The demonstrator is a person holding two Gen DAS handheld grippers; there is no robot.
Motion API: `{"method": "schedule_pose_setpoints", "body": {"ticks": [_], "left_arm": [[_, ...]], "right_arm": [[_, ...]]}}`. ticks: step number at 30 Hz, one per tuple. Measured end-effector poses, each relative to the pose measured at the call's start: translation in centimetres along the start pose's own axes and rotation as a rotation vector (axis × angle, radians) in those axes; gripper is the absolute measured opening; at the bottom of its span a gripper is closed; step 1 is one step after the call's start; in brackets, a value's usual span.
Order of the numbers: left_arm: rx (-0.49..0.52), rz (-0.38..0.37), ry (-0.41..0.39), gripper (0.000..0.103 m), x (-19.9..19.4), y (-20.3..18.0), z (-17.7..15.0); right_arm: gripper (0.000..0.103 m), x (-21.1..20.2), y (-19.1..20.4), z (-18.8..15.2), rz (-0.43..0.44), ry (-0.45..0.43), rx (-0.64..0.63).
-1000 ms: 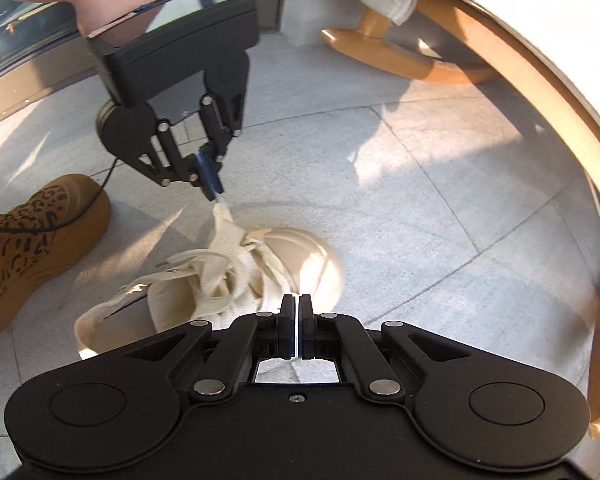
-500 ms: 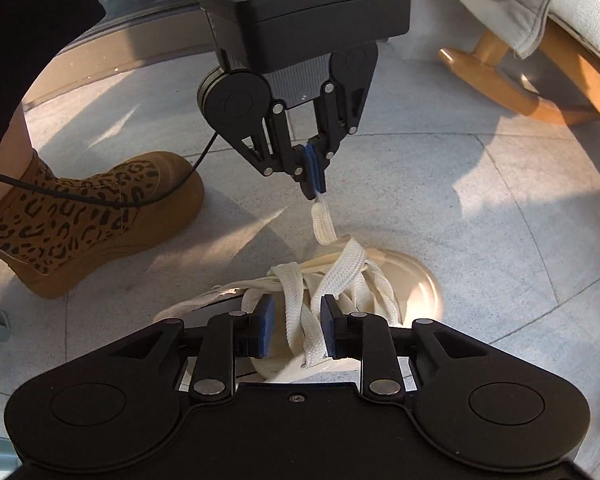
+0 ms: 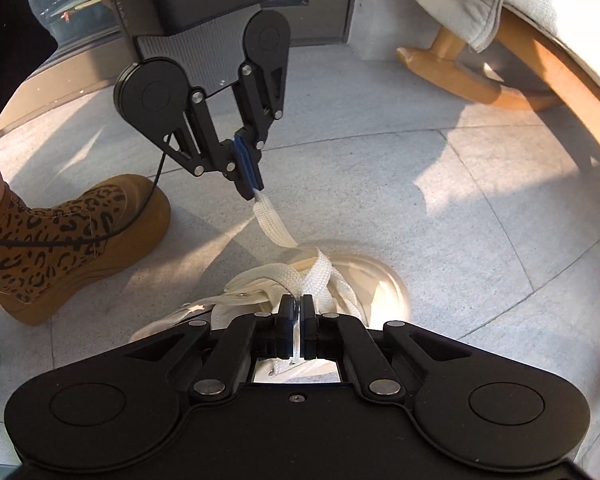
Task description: Lace up shoes with both hands
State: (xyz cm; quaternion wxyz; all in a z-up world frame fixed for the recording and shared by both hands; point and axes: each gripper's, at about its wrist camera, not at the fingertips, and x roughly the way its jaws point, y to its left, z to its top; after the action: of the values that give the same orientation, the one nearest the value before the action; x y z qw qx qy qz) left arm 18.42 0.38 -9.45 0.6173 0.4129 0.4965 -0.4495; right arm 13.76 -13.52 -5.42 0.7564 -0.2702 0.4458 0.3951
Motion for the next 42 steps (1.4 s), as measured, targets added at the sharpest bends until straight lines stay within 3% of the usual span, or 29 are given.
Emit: {"method": "schedule_pose_setpoints", "body": {"ticks": [6,10,14,21,23,30,33,37,40,42], "left_arm": [[-0.035,-0.025,0.009,0.003,-0.3,-0.4,-0.3],[-0.094,-0.064,-0.009,0.003,-0.6,-0.1,-0.6],[-0.151,-0.104,-0.048,0.003,-1.4,0.1,-0.5],[-0.257,-0.180,-0.125,0.003,-3.0,0.7,-0.2],[-0.274,-0.204,-0.147,0.003,-3.5,0.7,-0.2],[-0.306,-0.267,-0.170,0.003,-4.0,0.7,-0.4],[-0.314,-0.283,-0.181,0.003,-4.1,0.8,-0.6],[-0.279,-0.307,-0.205,0.003,-4.6,0.3,-0.3],[-0.192,-0.290,-0.207,0.003,-4.7,-0.8,0.0],[-0.110,-0.273,-0.213,0.003,-4.8,-1.6,0.1]], "right_arm": [[0.002,1.5,-3.7,-1.5,-0.152,0.134,0.117],[0.003,1.1,-3.5,-1.4,-0.080,0.081,0.116],[0.010,0.7,-1.0,-0.4,0.025,-0.003,-0.017],[0.011,0.8,3.8,0.8,0.124,-0.090,-0.244],[0.017,1.0,4.7,0.9,0.125,-0.097,-0.290],[0.019,1.0,5.6,1.4,0.056,-0.128,-0.366],[0.026,1.1,6.2,1.4,0.029,-0.137,-0.442],[0.025,1.4,6.5,1.3,0.056,-0.130,-0.480],[0.000,1.5,6.4,1.3,0.070,-0.122,-0.463],[0.000,1.4,6.1,1.3,0.076,-0.114,-0.453]]}}
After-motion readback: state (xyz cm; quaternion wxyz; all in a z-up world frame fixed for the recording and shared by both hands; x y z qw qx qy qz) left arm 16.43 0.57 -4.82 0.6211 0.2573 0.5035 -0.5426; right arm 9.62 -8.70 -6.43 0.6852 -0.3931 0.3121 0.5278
